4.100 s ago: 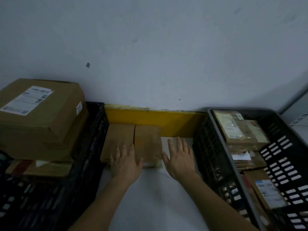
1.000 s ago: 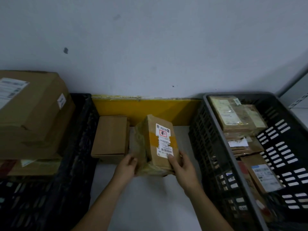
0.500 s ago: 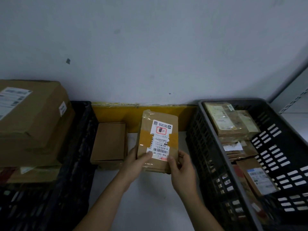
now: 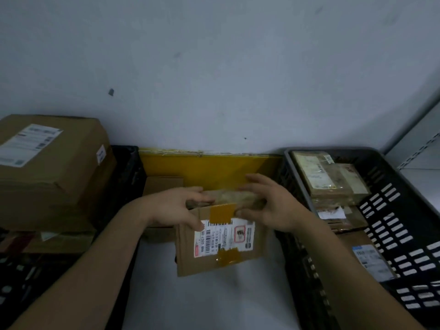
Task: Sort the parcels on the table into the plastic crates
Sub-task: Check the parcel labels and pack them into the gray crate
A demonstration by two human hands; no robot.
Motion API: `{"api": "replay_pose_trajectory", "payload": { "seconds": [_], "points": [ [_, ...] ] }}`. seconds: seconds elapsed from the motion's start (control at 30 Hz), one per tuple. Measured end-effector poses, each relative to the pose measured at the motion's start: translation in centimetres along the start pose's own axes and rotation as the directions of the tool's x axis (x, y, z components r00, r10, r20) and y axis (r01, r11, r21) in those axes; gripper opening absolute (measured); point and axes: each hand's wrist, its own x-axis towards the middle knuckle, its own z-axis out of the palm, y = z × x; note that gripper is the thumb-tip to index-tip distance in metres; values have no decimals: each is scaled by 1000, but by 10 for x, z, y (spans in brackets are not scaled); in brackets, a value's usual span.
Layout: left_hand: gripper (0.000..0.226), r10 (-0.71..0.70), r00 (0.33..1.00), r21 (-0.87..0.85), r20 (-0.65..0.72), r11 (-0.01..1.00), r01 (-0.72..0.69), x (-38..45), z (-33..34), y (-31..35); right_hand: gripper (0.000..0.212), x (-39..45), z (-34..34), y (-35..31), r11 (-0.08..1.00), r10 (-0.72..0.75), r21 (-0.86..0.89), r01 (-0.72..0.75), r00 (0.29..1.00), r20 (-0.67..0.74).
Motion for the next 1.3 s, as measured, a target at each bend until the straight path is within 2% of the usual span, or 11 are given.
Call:
{"api": "replay_pose_trajectory", "payload": {
  "seconds": [0.1,0.23,0.4,0.57,0.63,0.7,0.77,0.8,1.0,1.13,1.3],
  "points": [
    [78,18,995,180,99,983,-36,-7,-11,22,65,5,0,-1,996,49,64,-67,968,246],
    [75,101,986,164,132,979,-122,-8,-20,35,101,-1,6,-1,971,47,197,-134,918,393],
    [88,100,945,-86,-311,987,-132,0,-12,12,74,-17,24,9,856,112,461,-235,954,279],
    [102,-144,726,-350,-672,927,-139,-11,32,-7,56,-37,35,3,675,219,712,-196,974,60],
    [98,-232,768,-522,-597,839,-152,-22,56,4,49,-41,39,-7,607,257,775,-174,966,15],
    [66,-232,845,-600,-481,790,-124,-24,81,19,47,-45,44,-19,556,273,808,-193,961,42],
    [28,-184,871,-623,-456,764,-166,-22,98,30,45,-49,45,-28,546,282,810,-216,957,65],
    [23,-163,873,-637,-459,745,-196,-21,101,31,46,-52,44,-30,544,287,809,-222,955,69],
    [55,-115,881,-615,-459,756,-222,-13,104,40,55,-80,25,-29,539,334,822,-183,942,-9],
    [33,9,916,-601,-401,752,-271,0,114,74,51,-114,-1,-20,567,411,813,-131,900,-142],
    [33,133,939,-572,-316,763,-301,14,138,127,31,-161,-38,7,585,511,791,-180,839,-187]
  ]
}}
